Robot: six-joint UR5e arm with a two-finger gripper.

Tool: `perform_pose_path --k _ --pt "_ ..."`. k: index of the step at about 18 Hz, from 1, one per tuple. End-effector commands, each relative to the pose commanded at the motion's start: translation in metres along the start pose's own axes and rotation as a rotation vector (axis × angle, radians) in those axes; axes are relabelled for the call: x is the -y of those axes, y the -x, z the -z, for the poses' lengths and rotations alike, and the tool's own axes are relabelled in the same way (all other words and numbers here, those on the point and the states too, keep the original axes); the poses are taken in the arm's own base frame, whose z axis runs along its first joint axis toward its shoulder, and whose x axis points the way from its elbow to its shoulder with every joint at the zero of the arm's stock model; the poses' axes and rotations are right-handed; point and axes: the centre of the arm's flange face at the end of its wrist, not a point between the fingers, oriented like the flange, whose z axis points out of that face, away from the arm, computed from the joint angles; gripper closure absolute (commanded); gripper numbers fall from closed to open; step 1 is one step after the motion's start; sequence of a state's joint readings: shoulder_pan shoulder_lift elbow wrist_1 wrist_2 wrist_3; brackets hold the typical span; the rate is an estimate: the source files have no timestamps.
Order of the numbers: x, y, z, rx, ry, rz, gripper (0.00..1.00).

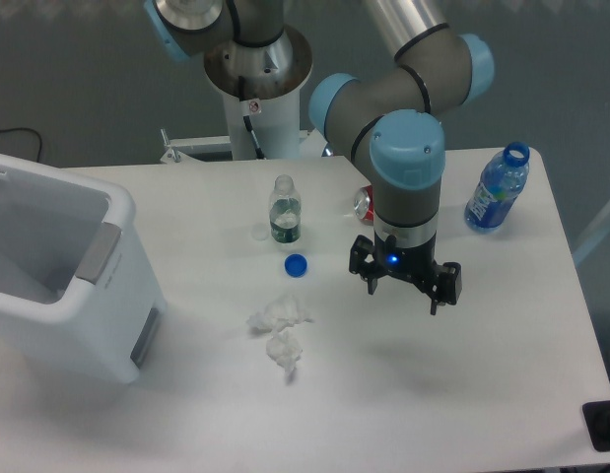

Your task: Pick up the paper ball

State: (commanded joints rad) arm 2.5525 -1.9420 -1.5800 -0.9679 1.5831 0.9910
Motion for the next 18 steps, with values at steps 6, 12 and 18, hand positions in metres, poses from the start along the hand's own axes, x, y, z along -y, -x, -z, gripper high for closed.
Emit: perform_pose_path --k 6,12,18 --pt "0.002 -0.003 -0.004 -0.009 0.001 0.003 0.00" --pt "0.032 -0.048 -0.039 -0.066 0.012 0.029 0.00" --pt "0.051 -0.074 -0.061 -0.098 0.021 -0.018 0.00"
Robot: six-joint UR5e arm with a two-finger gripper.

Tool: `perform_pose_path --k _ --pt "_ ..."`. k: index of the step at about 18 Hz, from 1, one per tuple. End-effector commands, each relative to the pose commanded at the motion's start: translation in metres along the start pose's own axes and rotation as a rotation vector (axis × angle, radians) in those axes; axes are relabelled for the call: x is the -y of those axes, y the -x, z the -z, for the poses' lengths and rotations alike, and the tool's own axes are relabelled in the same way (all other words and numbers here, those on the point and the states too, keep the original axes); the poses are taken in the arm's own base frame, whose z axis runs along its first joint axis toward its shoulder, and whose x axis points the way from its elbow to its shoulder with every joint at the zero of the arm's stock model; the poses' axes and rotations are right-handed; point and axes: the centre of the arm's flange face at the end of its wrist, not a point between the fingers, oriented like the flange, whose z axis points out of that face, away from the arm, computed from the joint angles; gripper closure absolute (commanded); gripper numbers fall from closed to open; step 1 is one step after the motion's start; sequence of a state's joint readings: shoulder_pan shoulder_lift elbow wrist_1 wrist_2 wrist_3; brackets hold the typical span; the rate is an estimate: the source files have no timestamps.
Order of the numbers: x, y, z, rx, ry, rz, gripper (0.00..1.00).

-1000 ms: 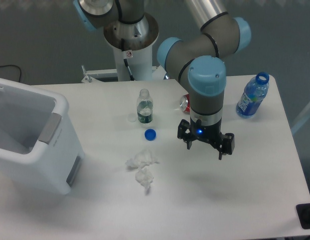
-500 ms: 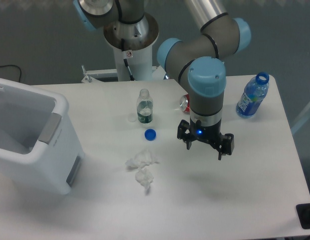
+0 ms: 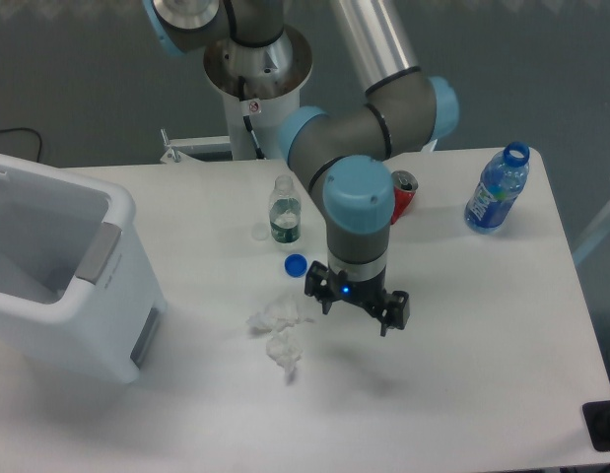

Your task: Pick up the paper ball

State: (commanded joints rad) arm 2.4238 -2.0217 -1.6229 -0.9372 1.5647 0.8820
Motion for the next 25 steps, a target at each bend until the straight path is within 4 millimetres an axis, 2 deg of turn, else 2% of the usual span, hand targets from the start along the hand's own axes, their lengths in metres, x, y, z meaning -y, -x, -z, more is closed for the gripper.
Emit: perform_pose_path --k 5,8,13,16,19,25 --pt "0.012 -0.032 -0.036 -0.039 0.059 -0.057 0.00" --pt "-0.001 -0.043 -0.052 -0.041 0.127 -0.071 0.00" --pt "-0.001 -0.049 -0.062 -0.051 0.145 -0.082 0.00" --pt "0.002 -0.064 -0.075 -0.071 0.160 -0.095 0.00" --pt "0.005 -0.081 -0.079 -0.085 0.166 -0.116 0.00" --pt "0.005 -0.082 -0.082 -0.090 0.172 -0.121 0.01"
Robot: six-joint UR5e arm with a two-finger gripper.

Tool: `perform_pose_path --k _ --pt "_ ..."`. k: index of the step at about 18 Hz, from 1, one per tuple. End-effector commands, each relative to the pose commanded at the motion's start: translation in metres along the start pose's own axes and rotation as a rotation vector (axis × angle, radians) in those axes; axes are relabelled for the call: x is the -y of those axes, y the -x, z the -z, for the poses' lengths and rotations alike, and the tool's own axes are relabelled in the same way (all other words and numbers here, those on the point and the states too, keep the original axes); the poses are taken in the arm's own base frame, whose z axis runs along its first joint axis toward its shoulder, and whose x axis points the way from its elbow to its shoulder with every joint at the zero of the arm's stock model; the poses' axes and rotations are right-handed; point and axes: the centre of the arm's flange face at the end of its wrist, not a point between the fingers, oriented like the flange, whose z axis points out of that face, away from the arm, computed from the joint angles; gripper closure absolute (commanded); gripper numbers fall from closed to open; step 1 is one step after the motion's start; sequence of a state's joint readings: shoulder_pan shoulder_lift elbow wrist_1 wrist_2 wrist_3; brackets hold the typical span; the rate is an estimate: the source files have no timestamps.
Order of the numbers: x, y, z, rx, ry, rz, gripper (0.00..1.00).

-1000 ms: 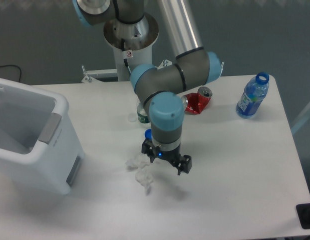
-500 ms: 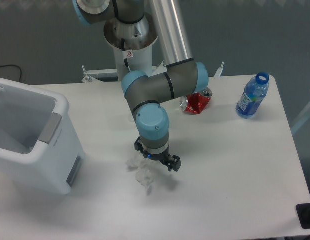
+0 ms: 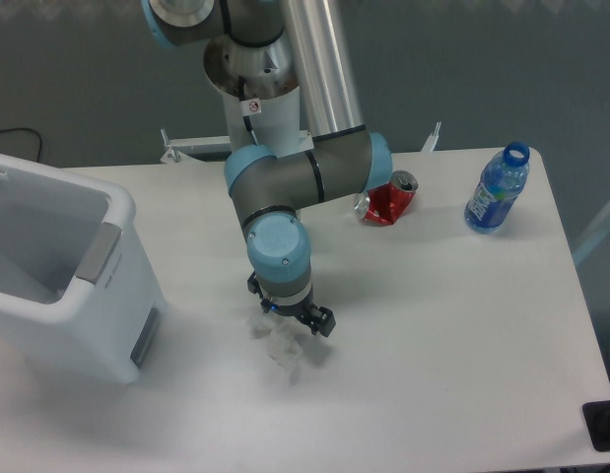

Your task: Pick up the paper ball

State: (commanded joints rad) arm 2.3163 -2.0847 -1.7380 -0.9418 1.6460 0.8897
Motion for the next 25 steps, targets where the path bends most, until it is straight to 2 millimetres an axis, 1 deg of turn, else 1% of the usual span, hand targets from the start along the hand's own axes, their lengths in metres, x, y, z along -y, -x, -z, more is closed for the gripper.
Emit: perform_pose_path --k 2,5,7,9,10,12,14,19,25 --pt "-0.0012 0.0000 -0.0003 0.000 0.000 0.000 0.08" --pt "-0.0009 -0.0012 -0.0008 -0.001 0.001 -0.002 0.28" --pt "-0.0008 -0.0013 -0.0008 -0.002 0.000 -0.003 0.40" --pt "-0.0012 -0.0006 -0.0009 -0.003 -0.001 -0.002 0.49" --pt "-0.0012 -0.0006 -0.0009 -0.003 -0.001 0.000 0.52" --pt "-0.0018 0.0002 0.0001 -0.001 -0.003 0.002 0.55" --pt "-0.0018 0.0002 0.0001 -0.001 -0.003 0.002 0.62" --pt "-0.0030 0.0019 0.0034 0.002 -0.008 0.005 0.72" --pt "-0.0044 0.0043 0.0068 0.005 -0.017 0.010 0.78"
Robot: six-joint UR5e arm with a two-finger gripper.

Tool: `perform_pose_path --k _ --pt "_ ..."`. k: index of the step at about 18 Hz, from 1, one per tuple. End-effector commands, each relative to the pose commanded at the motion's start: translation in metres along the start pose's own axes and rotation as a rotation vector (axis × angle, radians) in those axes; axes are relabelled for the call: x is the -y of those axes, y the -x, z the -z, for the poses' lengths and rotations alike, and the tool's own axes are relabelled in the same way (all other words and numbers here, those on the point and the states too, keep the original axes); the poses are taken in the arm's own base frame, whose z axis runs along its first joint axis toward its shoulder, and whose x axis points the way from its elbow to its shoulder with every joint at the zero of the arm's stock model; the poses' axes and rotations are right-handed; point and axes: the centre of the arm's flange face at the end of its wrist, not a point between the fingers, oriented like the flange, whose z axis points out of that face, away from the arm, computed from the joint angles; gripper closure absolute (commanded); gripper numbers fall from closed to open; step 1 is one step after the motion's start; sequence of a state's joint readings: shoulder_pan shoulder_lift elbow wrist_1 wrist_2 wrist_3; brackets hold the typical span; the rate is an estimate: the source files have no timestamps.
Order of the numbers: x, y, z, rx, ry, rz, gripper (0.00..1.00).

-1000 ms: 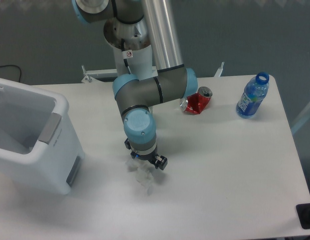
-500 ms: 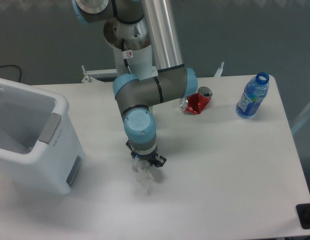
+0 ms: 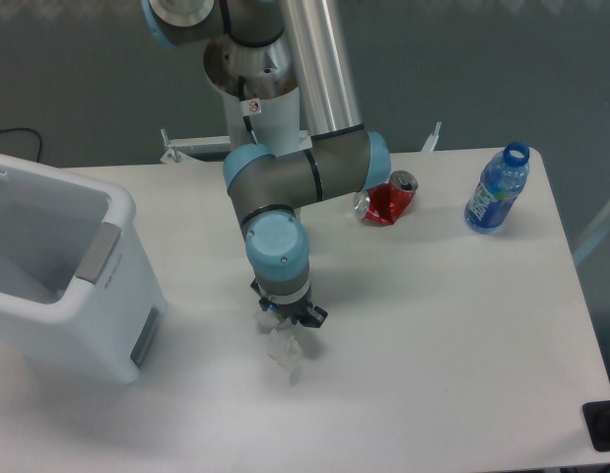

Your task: Pick up the paper ball

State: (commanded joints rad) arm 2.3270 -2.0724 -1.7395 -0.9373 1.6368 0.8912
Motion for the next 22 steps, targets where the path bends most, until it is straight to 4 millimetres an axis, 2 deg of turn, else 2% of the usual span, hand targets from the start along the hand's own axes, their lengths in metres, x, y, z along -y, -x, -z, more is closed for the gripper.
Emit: perform_pose_path --k 5,11,15,20,22 --pt "0.002 0.004 0.008 -0.009 -0.035 0.010 0.83" --pt "-0.001 0.020 0.019 -0.017 -0.076 0.041 0.90" --pt "-0.016 0.037 0.047 -0.034 -0.118 0.079 0.91" --pt "-0.026 0.061 0.075 -0.056 -0.104 0.100 0.90" --pt "-0.035 0.070 0.096 -0.031 -0.125 0.115 0.85"
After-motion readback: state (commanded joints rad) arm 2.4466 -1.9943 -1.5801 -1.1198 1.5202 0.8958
